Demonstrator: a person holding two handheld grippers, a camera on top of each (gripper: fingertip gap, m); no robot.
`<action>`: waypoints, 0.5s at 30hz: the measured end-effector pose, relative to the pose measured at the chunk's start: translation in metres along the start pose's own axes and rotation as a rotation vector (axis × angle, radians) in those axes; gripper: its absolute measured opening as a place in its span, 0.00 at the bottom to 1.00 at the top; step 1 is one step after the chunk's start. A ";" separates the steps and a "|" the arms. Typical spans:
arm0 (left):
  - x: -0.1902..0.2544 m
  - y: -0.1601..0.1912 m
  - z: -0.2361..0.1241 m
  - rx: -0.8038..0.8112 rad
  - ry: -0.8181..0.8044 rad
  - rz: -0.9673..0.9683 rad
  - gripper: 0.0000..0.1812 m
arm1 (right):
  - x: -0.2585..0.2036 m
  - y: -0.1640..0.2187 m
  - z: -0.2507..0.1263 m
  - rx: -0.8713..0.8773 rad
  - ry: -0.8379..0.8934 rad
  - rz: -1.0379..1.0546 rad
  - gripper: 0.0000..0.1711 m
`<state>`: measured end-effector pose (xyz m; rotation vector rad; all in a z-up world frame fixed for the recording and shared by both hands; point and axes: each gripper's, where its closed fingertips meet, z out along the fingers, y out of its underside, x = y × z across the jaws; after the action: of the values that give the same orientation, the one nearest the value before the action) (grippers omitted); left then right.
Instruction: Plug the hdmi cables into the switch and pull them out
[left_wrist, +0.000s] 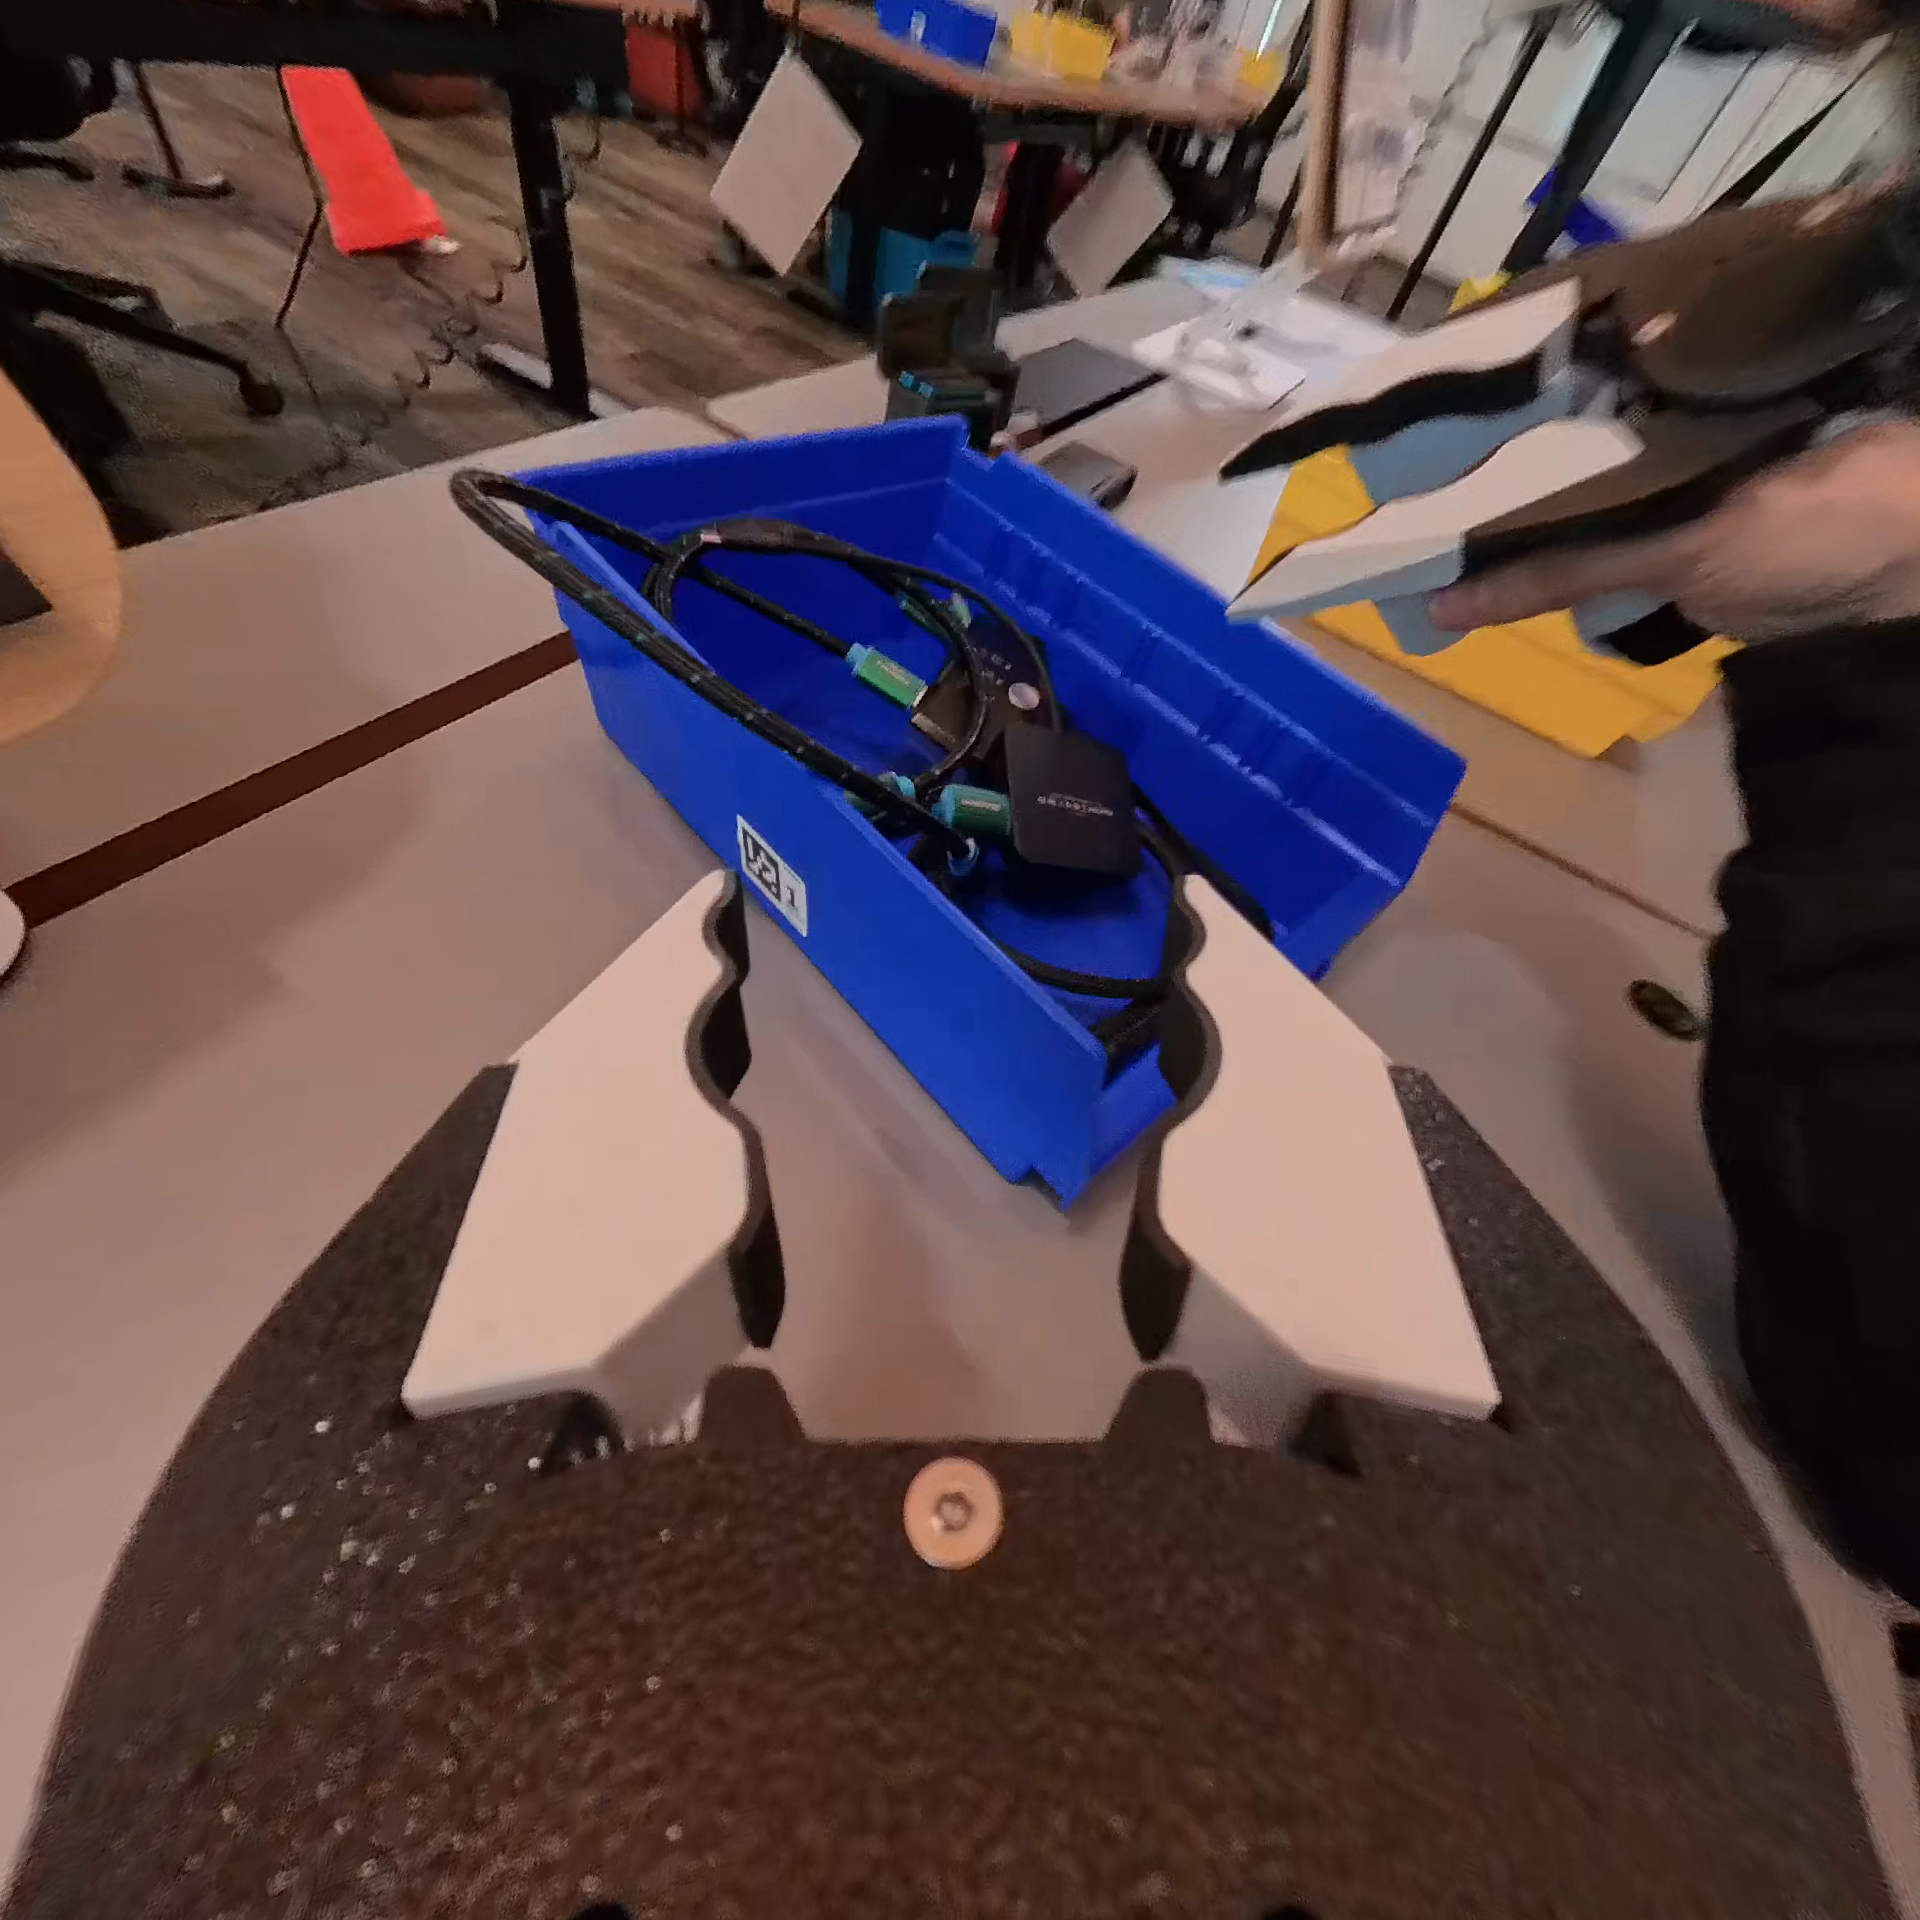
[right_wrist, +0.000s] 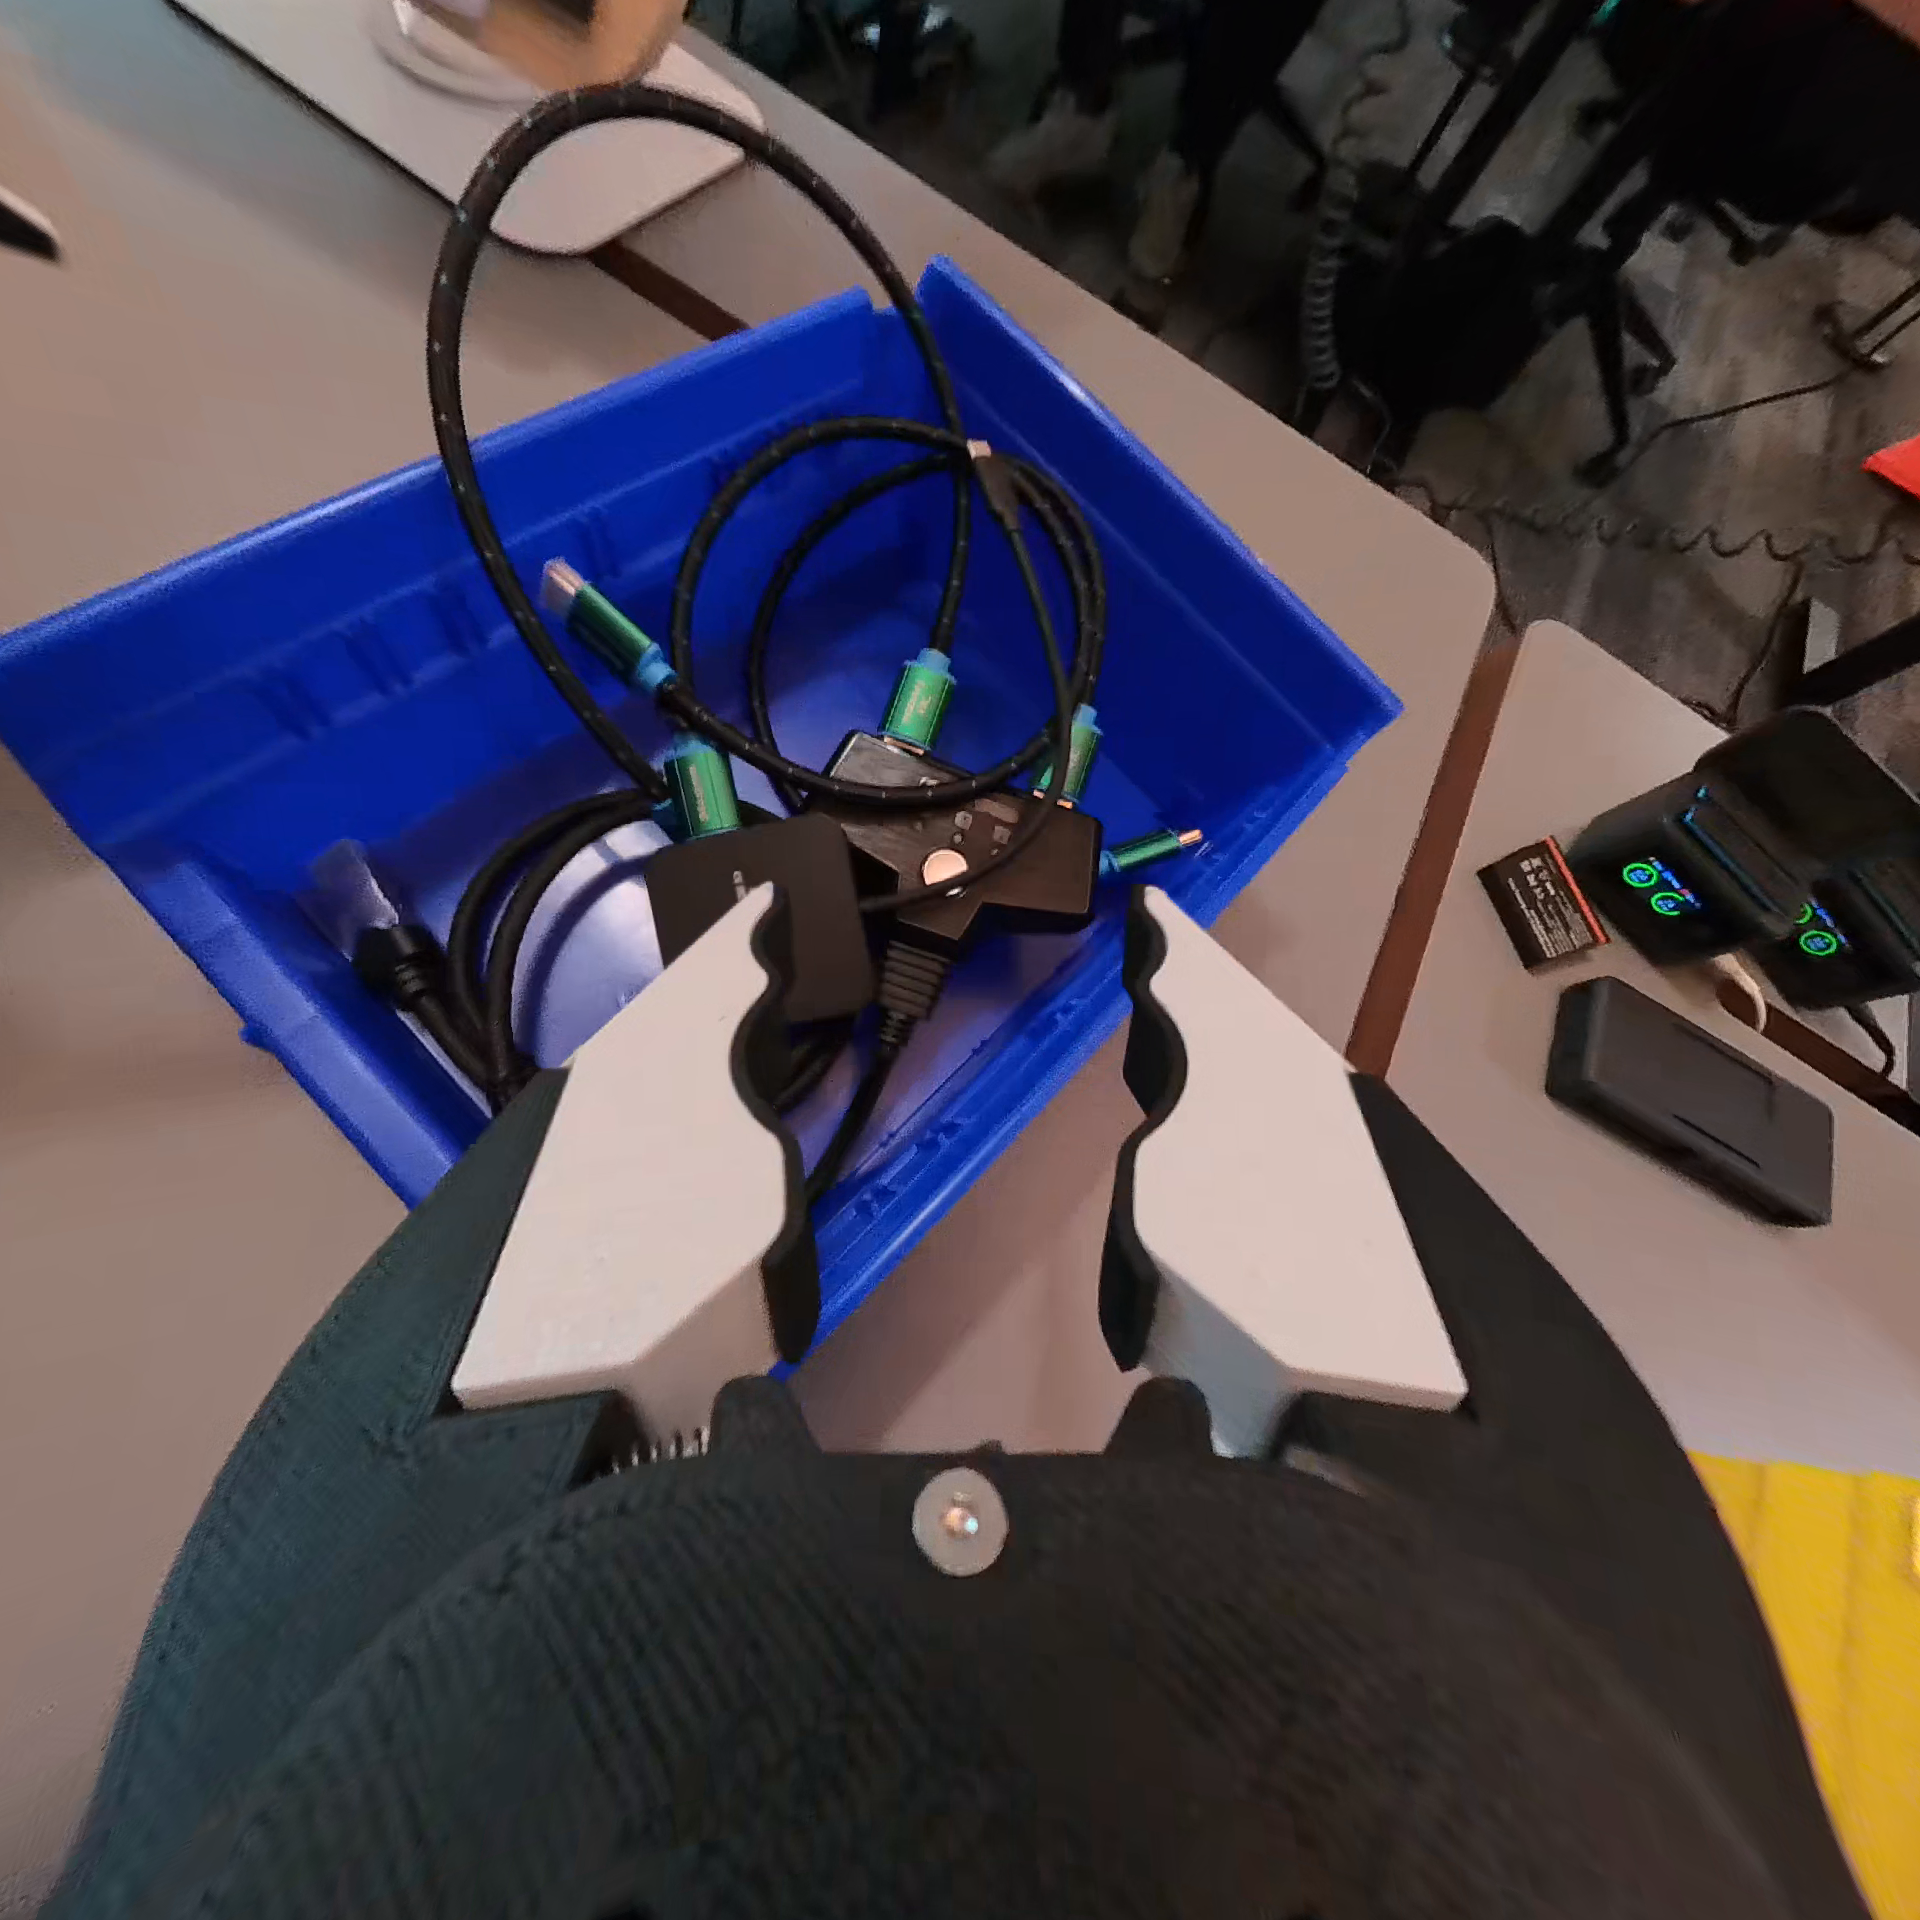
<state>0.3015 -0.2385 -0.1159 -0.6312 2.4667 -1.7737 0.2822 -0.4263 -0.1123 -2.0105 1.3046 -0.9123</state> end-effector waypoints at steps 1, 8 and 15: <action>0.001 0.004 0.009 -0.045 -0.028 0.021 0.45 | 0.000 -0.003 -0.001 0.024 -0.003 0.009 0.36; 0.000 0.040 0.071 -0.427 -0.171 0.135 0.48 | -0.010 -0.032 -0.005 0.137 -0.026 -0.002 0.36; -0.061 0.053 0.063 -0.452 -0.385 0.242 0.13 | -0.042 -0.069 -0.010 0.250 -0.105 -0.062 0.39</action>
<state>0.3575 -0.2600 -0.1985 -0.5925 2.5325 -0.9125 0.2994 -0.3635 -0.0638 -1.8848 1.0218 -0.9354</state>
